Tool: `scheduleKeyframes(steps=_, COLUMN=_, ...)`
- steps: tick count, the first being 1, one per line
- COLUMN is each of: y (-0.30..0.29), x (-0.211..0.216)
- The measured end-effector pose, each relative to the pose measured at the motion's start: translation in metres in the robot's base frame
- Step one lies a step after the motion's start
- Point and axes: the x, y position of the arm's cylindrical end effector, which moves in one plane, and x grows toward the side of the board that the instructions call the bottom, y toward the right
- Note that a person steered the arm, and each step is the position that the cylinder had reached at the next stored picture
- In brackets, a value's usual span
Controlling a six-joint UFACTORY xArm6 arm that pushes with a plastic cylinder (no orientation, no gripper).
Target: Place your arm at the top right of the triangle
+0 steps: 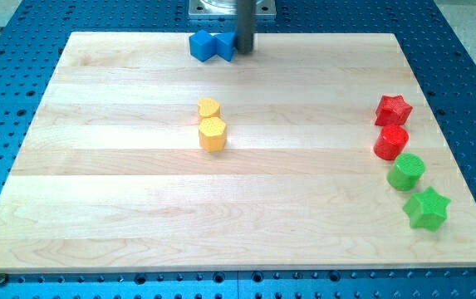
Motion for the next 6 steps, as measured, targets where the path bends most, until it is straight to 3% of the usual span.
scheduleKeyframes(steps=1, y=-0.051, x=0.058)
scheduleKeyframes(steps=2, y=-0.011, x=0.075)
scheduleKeyframes(steps=3, y=0.049, x=0.021)
scheduleKeyframes(steps=4, y=0.037, x=-0.028)
scheduleKeyframes(steps=5, y=-0.003, x=-0.036)
scheduleKeyframes(steps=6, y=-0.021, x=0.002)
